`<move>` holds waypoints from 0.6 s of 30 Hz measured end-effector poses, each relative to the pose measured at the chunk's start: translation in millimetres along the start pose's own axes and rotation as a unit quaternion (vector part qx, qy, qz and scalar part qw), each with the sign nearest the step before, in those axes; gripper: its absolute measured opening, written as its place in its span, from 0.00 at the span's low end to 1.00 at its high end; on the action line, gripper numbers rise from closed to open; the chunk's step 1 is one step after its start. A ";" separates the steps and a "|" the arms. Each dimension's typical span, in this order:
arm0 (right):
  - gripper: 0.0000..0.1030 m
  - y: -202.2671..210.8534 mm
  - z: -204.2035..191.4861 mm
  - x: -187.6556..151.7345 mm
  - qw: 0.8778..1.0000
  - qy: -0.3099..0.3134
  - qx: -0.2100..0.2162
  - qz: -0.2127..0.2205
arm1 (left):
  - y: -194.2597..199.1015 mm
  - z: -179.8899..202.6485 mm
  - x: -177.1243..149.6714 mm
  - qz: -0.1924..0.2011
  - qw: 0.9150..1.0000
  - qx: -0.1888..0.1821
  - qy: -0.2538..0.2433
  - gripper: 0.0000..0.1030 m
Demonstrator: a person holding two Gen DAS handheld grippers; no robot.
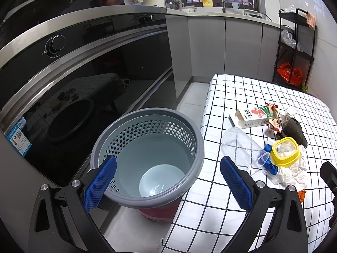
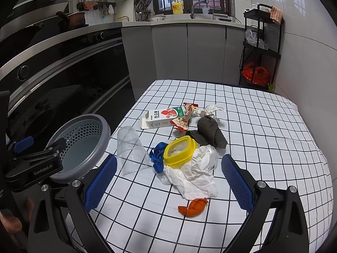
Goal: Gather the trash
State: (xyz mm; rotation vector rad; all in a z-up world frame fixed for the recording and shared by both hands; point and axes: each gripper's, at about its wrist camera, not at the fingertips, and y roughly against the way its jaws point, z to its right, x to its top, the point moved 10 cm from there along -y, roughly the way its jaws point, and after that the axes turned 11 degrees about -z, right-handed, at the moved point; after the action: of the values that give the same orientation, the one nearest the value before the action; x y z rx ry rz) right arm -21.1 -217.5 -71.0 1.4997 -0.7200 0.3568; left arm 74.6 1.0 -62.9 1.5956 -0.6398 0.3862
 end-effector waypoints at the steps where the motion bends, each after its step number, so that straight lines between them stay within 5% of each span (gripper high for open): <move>1: 0.92 -0.6 -0.5 -0.4 1.000 0.000 0.001 -0.001 | 0.1 0.3 -0.1 0.000 1.000 0.000 0.000 0.94; 18: 0.92 -2.0 -2.7 -2.9 1.000 0.001 0.003 0.002 | -0.7 -0.5 -1.5 0.002 1.000 0.002 0.002 0.94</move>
State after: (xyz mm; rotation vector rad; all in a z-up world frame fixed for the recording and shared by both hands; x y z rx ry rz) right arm -21.4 -214.4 -74.2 1.5040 -0.7210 0.3625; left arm 73.9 1.8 -64.3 1.5981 -0.6402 0.3940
